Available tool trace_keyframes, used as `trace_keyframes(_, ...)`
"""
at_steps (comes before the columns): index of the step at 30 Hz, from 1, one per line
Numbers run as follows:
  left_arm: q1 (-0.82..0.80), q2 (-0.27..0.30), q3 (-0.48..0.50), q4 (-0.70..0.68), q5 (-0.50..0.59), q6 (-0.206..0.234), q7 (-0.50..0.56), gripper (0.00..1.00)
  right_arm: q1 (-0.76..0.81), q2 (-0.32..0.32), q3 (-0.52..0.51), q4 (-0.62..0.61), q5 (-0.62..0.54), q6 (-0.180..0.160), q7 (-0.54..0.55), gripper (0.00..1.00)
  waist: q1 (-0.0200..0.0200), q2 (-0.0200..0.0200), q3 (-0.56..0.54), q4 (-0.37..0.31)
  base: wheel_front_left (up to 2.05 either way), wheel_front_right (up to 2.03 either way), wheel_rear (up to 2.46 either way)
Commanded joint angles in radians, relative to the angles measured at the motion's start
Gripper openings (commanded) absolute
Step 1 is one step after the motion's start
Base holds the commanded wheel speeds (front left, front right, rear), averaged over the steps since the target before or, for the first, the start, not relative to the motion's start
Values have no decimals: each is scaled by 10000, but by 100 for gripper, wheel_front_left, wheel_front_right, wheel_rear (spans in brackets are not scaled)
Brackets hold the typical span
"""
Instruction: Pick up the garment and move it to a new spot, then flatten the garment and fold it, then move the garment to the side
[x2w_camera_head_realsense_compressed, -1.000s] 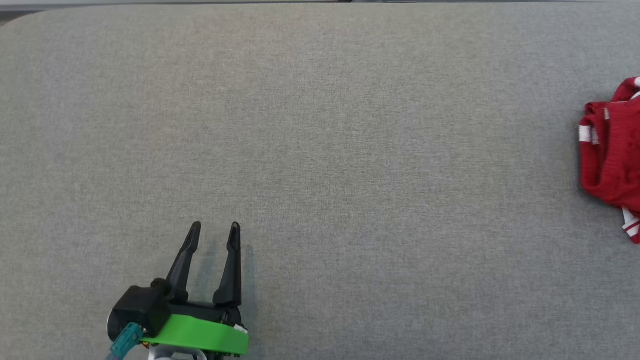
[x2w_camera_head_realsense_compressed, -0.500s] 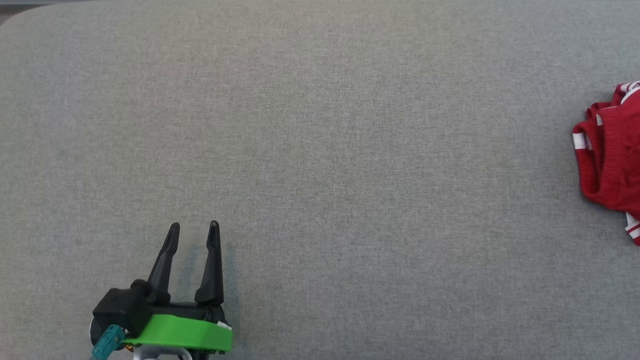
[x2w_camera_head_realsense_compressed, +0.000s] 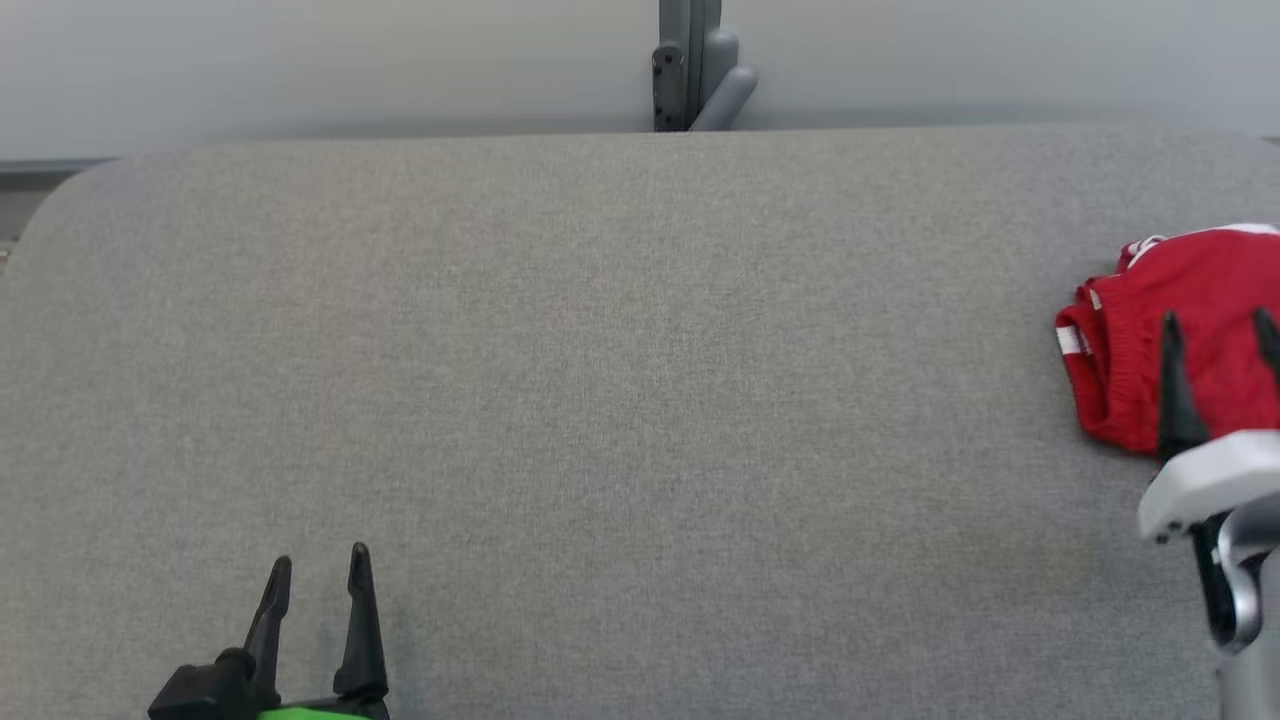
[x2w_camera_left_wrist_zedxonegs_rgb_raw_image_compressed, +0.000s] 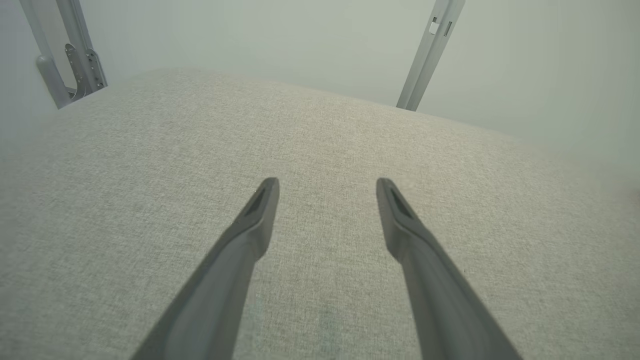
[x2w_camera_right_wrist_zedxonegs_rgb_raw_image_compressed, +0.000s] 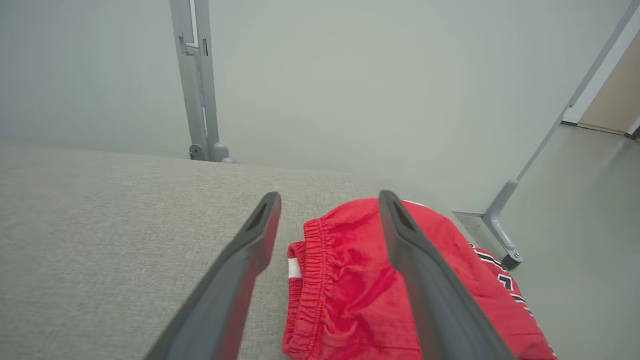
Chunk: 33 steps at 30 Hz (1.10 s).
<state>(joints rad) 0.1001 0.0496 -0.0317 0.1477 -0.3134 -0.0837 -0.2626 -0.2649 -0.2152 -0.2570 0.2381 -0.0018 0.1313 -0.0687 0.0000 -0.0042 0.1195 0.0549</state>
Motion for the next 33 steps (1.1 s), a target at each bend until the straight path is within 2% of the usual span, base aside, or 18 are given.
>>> trace_keyframes(1, 166, 21, 33, 53, 61, 49, -23, 100, 262, 50, 10, -28, 81, -12, -154, 100, 0, 42, -806, -283, 0, 0, 0)
trace_keyframes(6, 420, 21, 392, 280, 450, 150, -23, 100, 1567, 805, 320, 441, 629, -13, -1457, 100, 0, 42, -1205, -323, 0, 0, 0)
trace_keyframes(11, 423, 24, 558, 703, 713, -103, -23, 100, 2198, 1262, 386, 1019, 104, -12, -1958, 100, 0, 42, -1324, -272, 0, 0, 0)
trace_keyframes(15, 344, 25, 631, 863, 638, -278, -23, 100, 2602, 1559, 367, 113, -207, -12, -1958, 100, 0, 42, -1358, -151, 0, 0, 0)
trace_keyframes(16, 287, 24, 618, 971, 598, -328, -23, 100, 2746, 1600, 584, -357, -201, -12, -1960, 100, 0, 42, -1375, -53, 0, 0, 0)
trace_keyframes(19, 167, 24, 604, 1104, 511, -386, -23, 100, 3056, 1604, 965, -710, -195, -13, -1962, 100, 0, 42, -1401, 94, 0, 0, 0)
trace_keyframes(25, 19, 24, 413, 1347, 401, -457, -23, 100, 3323, 1628, 1397, -424, -302, -12, -1964, 100, 0, 42, -1461, 349, 0, 0, 0)
trace_keyframes(33, -139, 24, 226, 1431, 260, -475, -23, 100, 3426, 1627, 1275, -379, -423, -12, -1965, 100, 0, 42, -1496, 444, 0, 0, 0)
